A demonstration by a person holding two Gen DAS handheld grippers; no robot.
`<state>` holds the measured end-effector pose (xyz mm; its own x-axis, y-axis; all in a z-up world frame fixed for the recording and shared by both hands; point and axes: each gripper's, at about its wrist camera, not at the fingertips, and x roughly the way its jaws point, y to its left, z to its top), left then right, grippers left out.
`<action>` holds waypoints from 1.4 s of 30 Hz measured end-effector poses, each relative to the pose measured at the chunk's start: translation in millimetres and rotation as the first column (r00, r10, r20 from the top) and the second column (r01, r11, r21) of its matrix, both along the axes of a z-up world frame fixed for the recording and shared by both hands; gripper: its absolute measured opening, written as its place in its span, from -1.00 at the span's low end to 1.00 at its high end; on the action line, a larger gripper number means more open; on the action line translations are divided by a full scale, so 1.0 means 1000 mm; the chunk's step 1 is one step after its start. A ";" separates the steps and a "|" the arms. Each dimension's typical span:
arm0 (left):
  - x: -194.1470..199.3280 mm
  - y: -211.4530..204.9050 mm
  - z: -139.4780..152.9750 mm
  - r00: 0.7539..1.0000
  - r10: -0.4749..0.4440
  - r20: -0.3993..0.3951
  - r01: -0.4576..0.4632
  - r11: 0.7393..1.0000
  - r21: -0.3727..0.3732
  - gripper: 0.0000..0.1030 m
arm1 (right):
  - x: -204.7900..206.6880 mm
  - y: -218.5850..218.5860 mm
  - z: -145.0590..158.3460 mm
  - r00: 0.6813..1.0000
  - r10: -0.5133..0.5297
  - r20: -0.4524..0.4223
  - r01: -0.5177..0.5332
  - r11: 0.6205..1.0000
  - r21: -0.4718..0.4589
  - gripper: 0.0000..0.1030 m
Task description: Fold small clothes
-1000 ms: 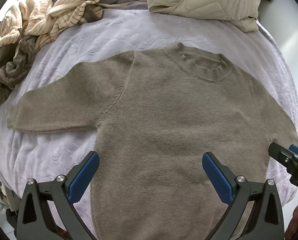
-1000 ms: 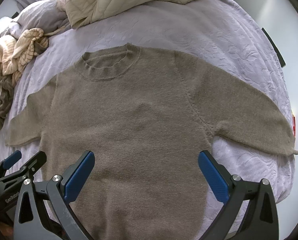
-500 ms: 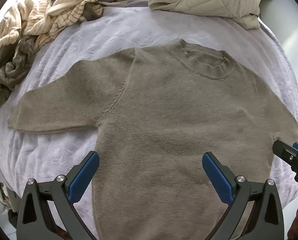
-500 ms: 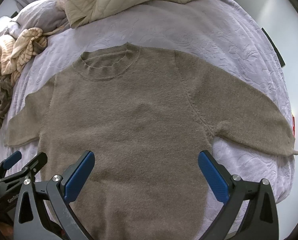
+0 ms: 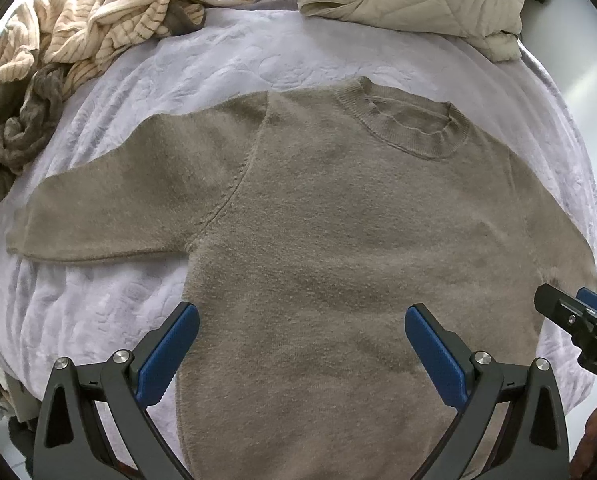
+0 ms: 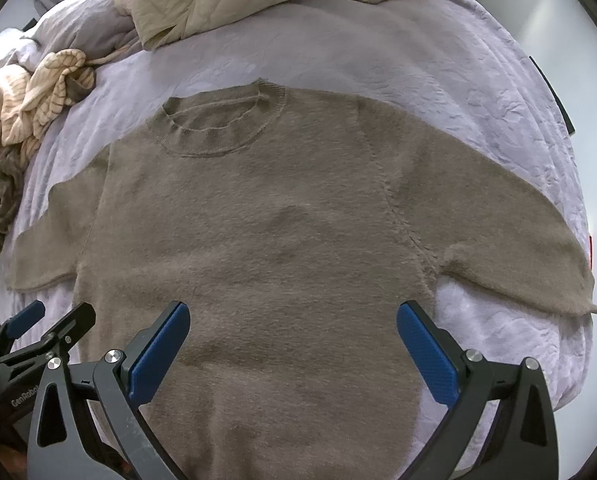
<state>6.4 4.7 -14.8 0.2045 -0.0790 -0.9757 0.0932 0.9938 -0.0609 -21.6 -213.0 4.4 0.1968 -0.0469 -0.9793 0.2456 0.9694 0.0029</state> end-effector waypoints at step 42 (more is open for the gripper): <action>0.015 0.068 -0.023 0.992 0.128 0.001 -0.125 0.968 -0.217 1.00 | 0.008 0.044 -0.008 0.995 0.098 0.006 -0.098 0.995 0.023 1.00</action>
<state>21.7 72.5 -38.1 0.2407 -0.2599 -0.9351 -0.0296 0.9611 -0.2748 -13.2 -169.2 -3.7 0.2045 -0.0042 -0.9789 0.1491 0.9885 0.0269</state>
